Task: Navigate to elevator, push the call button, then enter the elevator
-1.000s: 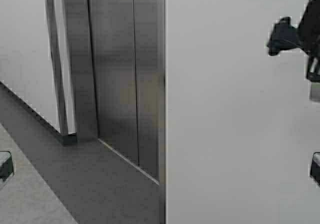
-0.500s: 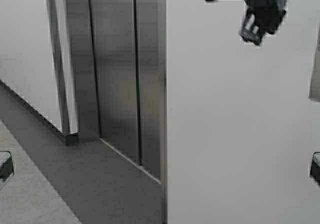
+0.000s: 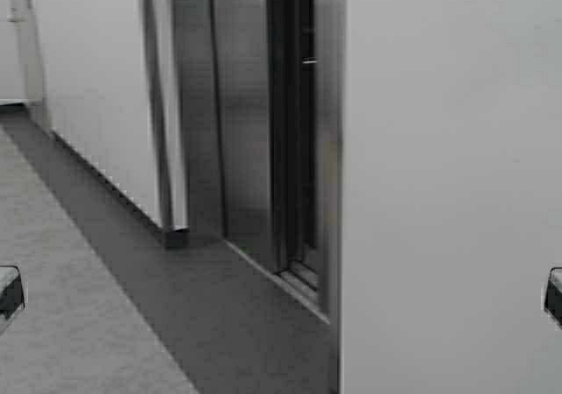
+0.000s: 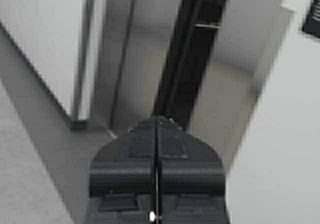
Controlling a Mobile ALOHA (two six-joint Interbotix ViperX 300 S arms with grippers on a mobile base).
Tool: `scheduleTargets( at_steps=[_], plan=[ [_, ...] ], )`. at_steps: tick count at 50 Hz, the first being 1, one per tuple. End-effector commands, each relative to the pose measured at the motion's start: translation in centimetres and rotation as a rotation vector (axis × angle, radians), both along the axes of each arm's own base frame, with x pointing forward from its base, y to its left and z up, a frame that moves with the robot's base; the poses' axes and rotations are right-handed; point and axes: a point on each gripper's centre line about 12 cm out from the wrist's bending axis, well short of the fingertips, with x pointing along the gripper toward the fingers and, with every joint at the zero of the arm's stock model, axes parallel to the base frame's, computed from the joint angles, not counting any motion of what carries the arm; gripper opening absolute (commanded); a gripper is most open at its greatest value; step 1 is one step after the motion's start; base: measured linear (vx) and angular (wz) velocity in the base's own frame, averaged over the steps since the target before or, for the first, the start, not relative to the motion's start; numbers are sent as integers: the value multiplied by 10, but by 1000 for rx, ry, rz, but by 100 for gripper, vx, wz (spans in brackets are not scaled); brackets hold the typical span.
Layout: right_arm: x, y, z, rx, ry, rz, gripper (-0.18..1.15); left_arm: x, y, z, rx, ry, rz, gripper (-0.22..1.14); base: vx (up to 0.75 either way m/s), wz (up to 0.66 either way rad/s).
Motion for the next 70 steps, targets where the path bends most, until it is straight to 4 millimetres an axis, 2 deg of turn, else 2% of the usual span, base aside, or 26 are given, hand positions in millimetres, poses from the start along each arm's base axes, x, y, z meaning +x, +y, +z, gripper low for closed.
scheduleTargets(
  at_steps=[1, 5, 10, 23, 32, 38, 54, 61, 70],
  plan=[
    [-8, 4, 17, 108, -68, 41, 5, 2, 0, 2, 3, -3, -1, 3, 1, 31],
    [-13, 3, 17, 129, -89, 60, 5, 2, 0, 2, 3, -5, -1, 3, 2, 36],
    [-15, -5, 7, 132, -94, 59, 5, 1, 0, 2, 1, -8, -1, 3, 3, 40],
    [1, -30, 4, 215, -195, 25, 5, 1, 0, 1, 6, -18, 0, 3, 4, 40],
    [5, -28, 0, 244, -211, 41, 5, 2, 0, 0, 27, -11, 0, 3, 7, 46],
    [15, -26, 2, 247, -217, 38, 5, 2, 0, -2, 43, -8, 3, 3, 10, 44],
    [26, -38, -4, 236, -204, -10, 5, 4, 0, -2, 55, -13, 4, 3, 16, 37],
    [31, -45, -16, 222, -181, -33, 5, 10, 0, -3, 55, -4, 4, 3, 24, 27],
    [26, -53, -28, 208, -152, -54, 5, 16, 0, -2, 52, -3, 5, 3, 29, 29]
  ],
)
